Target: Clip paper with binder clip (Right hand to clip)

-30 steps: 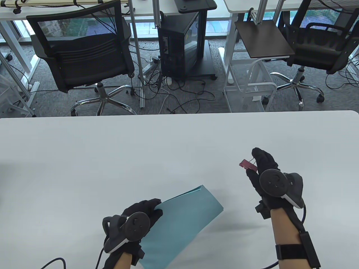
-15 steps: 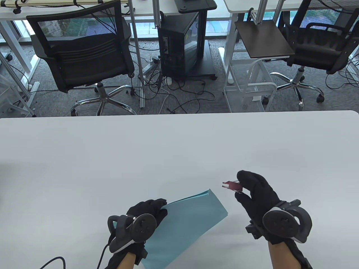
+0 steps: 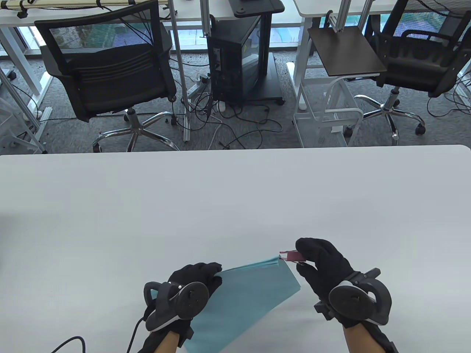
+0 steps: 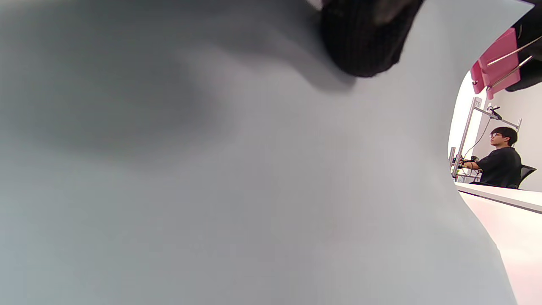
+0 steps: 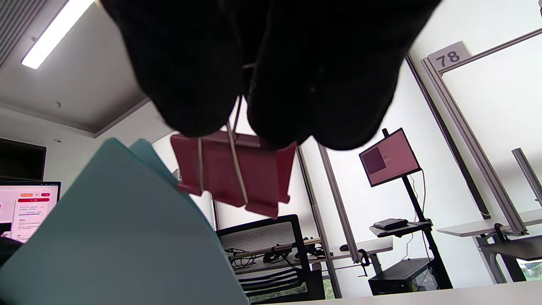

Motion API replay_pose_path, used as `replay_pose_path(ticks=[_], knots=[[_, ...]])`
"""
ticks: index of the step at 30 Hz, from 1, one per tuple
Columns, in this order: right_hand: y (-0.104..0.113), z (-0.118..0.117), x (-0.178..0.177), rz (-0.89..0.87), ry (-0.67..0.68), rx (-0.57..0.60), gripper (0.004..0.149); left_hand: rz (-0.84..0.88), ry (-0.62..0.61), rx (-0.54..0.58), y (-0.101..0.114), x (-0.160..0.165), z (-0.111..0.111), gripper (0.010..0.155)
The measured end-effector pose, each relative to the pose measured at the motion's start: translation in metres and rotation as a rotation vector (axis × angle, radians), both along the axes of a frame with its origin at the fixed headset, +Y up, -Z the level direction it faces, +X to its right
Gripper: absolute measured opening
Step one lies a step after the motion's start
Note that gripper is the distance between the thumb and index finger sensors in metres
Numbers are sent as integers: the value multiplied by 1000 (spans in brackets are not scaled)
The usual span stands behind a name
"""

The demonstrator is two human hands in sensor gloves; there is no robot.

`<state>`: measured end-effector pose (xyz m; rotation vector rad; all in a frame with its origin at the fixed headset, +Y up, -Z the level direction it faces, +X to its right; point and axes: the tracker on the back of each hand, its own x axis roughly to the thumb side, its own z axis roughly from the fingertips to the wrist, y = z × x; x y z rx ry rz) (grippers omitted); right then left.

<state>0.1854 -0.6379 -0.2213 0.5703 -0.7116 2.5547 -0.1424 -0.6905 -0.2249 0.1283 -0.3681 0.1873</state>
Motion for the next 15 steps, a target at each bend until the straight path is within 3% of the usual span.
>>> replay_pose_path(ticks=[15], knots=[[-5, -1, -3, -44, -1, -11, 62, -3, -8, 16, 1, 2, 1, 41]])
